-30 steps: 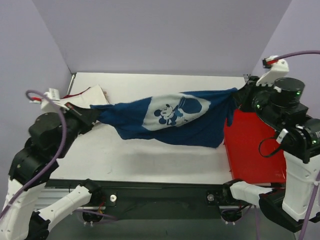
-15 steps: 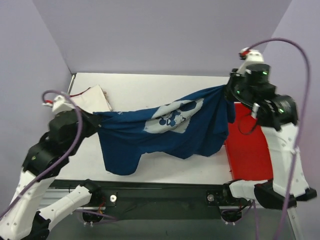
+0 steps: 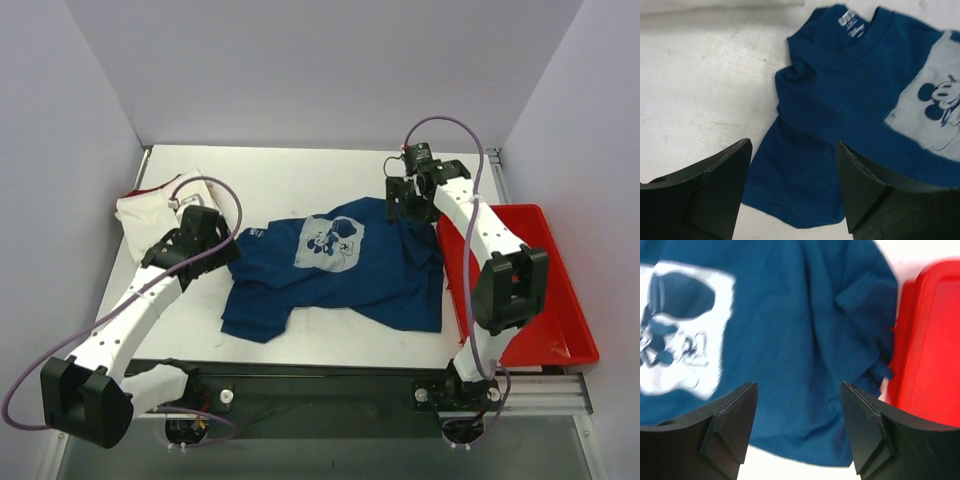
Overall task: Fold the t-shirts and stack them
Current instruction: Flatten out the tshirt
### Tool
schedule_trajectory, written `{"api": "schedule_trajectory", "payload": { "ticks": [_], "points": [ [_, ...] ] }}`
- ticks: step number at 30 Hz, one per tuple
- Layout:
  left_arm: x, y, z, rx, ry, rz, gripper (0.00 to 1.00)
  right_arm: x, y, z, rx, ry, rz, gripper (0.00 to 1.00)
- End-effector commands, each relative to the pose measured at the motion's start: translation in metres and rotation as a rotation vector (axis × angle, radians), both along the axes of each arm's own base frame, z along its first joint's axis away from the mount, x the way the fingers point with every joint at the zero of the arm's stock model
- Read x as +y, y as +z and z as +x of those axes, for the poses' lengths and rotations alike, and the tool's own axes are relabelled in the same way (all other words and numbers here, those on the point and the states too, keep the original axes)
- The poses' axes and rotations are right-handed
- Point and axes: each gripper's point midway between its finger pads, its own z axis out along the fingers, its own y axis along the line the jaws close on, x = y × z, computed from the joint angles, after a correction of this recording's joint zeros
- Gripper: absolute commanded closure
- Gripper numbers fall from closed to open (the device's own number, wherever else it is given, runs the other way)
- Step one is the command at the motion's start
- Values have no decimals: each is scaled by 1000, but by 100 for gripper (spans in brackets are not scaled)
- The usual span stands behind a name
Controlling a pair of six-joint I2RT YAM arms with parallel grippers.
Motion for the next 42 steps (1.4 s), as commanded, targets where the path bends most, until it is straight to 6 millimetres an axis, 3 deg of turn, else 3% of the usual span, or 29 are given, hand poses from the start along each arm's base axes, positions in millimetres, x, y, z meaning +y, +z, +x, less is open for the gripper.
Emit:
{"api": "schedule_trajectory", "payload": {
  "ticks": [1, 2, 4, 6, 8, 9, 11, 12, 16, 23, 26, 29, 35, 37, 38, 40, 42],
  "points": [
    [-3, -8, -23, 2, -26, -57, 22, 13, 38, -23, -79, 21, 104, 33],
    [0, -25, -37, 50, -5, -68, 23, 17, 26, -36, -35, 17, 131, 33],
    [4, -37, -60, 96, 22, -85, 24, 24, 29, -53, -32, 28, 172, 33],
    [6, -57, -84, 150, 63, -128, 26, 39, 17, -78, 18, 53, 235, 34],
    [2, -66, -92, 154, 83, -176, 28, 51, 5, -91, 38, 76, 265, 35],
    [-1, -75, -98, 156, 78, -204, 29, 54, -12, -105, 86, 73, 267, 35],
    [-8, -78, -97, 144, 66, -249, 30, 68, -27, -118, 129, 108, 286, 37],
    [-13, -76, -91, 114, 54, -268, 31, 70, -41, -126, 168, 95, 287, 38],
    [-23, -70, -71, 66, 22, -292, 31, 84, -69, -144, 253, 111, 334, 38],
    [-50, -82, -40, 58, -49, -332, 30, 85, -100, -140, 326, 111, 296, 38],
    [-53, -98, -35, 89, -46, -325, 30, 87, -115, -135, 366, 106, 275, 38],
    [-57, -102, -26, 85, -60, -318, 30, 88, -121, -130, 377, 103, 263, 39],
    [-63, -127, -4, 144, -101, -273, 28, 84, -128, -120, 392, 84, 228, 39],
    [-69, -121, 12, 125, -133, -257, 27, 83, -125, -112, 380, 72, 222, 39],
    [-71, -129, 16, 145, -142, -246, 27, 81, -126, -111, 388, 65, 216, 39],
    [-77, -120, 36, 119, -171, -232, 27, 79, -123, -103, 376, 53, 217, 39],
    [-79, -125, 44, 147, -182, -212, 26, 78, -122, -100, 382, 46, 218, 39]
  ]
}}
